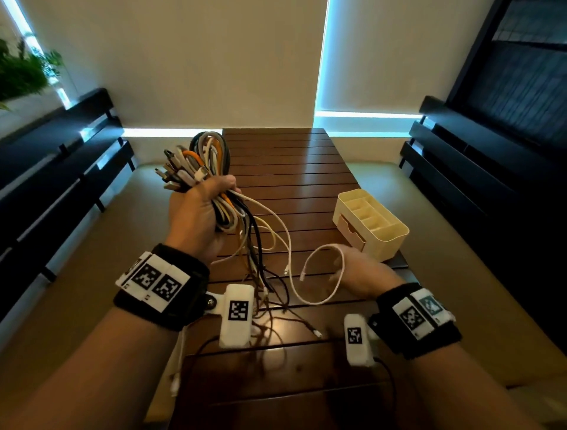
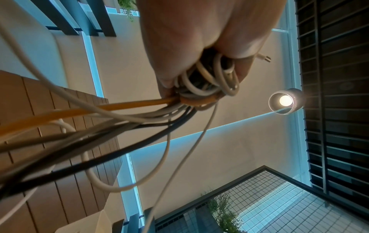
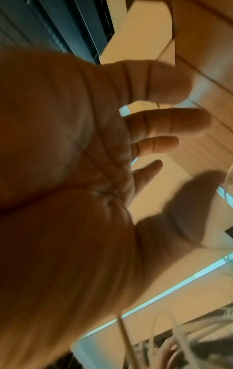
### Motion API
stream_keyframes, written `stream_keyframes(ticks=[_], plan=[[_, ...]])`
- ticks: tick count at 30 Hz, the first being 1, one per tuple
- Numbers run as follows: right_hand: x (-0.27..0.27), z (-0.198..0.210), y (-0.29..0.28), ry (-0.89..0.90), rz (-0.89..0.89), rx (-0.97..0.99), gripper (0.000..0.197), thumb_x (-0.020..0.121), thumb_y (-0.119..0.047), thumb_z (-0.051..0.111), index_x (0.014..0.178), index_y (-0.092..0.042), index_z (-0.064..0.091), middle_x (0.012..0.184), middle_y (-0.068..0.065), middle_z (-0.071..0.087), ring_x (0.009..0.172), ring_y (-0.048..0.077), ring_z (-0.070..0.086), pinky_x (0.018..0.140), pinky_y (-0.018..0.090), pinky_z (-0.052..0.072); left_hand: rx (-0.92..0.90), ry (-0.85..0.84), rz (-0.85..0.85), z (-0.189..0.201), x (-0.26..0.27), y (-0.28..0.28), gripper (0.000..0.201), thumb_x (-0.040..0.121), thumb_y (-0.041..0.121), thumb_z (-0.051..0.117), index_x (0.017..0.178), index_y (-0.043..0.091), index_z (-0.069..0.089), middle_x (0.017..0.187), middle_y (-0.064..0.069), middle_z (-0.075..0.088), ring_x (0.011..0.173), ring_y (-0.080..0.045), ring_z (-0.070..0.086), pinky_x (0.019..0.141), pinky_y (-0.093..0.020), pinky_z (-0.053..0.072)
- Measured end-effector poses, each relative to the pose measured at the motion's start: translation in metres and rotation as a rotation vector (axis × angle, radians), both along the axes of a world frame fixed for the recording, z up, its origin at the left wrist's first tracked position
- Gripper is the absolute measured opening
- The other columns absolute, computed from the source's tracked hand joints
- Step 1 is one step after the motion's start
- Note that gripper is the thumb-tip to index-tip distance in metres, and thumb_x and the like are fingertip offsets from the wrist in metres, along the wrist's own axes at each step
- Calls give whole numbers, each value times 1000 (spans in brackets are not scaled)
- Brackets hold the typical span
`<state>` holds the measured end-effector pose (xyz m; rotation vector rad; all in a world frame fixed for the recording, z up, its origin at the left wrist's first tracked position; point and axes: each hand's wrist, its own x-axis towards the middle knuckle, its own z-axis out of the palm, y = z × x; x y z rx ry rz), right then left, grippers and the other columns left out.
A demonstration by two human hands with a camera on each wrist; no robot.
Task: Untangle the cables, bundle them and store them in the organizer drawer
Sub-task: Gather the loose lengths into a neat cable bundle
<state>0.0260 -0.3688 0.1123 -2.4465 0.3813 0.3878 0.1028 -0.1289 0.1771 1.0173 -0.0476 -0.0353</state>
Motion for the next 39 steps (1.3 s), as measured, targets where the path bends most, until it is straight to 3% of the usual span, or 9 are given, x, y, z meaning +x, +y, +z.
stream_keyframes(ticks=[5, 12, 15, 18, 21, 26, 28, 34, 39], plan=[[2, 15, -6, -422, -381, 111, 31, 97, -16, 53, 127, -24, 56, 117, 1, 62, 102, 20, 62, 92, 42, 54, 53, -18, 41, -3, 1, 5, 7, 85, 10, 66, 79, 13, 63, 74, -3, 62, 66, -15, 64, 65, -30, 54], [-5, 10, -38, -93, -309, -344, 32, 97, -13, 51, 129, -6, 55, 119, 15, 61, 93, 24, 55, 78, 32, 46, 28, -63, 78, 3, -4, 15, 11, 87, 5, 64, 78, 11, 61, 69, -3, 62, 66, -17, 65, 62, -29, 55], [-8, 25, -7, -198, -304, 236, 50, 97, -25, 59, 145, -20, 43, 113, 10, 67, 88, 22, 68, 74, 36, 58, 14, -26, 35, -2, -6, 12, 5, 85, 8, 66, 86, 8, 62, 74, -7, 63, 69, -19, 65, 65, -31, 55], [-21, 39, 48, -70, -35, 680, 74, 90, -59, 55, 152, -40, 18, 91, 11, 75, 74, 27, 73, 57, 34, 57, -44, 62, -104, -9, -19, -7, 22, 81, 12, 68, 99, 5, 57, 79, -9, 61, 73, -20, 64, 67, -33, 55], [-24, 27, 87, 53, 107, 865, 76, 75, -78, 42, 143, -57, 15, 111, 17, 71, 94, 39, 72, 73, 51, 60, -161, 161, -245, -8, -36, -22, 16, 84, 11, 65, 97, 8, 56, 78, -7, 58, 72, -17, 62, 66, -30, 55], [-15, 18, 95, -26, -135, 1247, 88, 74, -81, 49, 144, -31, 32, 125, 27, 57, 107, 44, 62, 81, 50, 55, -173, 136, -335, -10, -51, -15, 9, 78, 16, 65, 73, 10, 60, 71, -6, 59, 73, -20, 59, 71, -32, 54], [-11, 21, 96, -95, -245, 1321, 92, 74, -73, 61, 147, -26, 32, 126, 22, 63, 103, 37, 64, 84, 47, 54, -162, 140, -371, -15, -57, -13, 10, 78, 16, 65, 75, 9, 59, 74, -7, 58, 76, -22, 58, 77, -36, 50], [-7, 34, 97, -241, -306, 1462, 73, 92, 3, 59, 148, -29, 26, 88, 10, 78, 95, 30, 72, 92, 50, 55, -315, 126, -418, -14, -77, -7, 14, 81, 10, 58, 69, 7, 64, 67, -6, 58, 67, -18, 61, 76, -31, 54], [-3, 66, 109, -448, -265, 1530, 69, 86, 18, 53, 136, -27, 40, 121, 28, 63, 81, 27, 72, 75, 42, 60, -422, 4, -436, 24, -80, 1, 15, 80, 8, 54, 70, 6, 65, 64, -4, 56, 63, -15, 60, 77, -29, 54]])
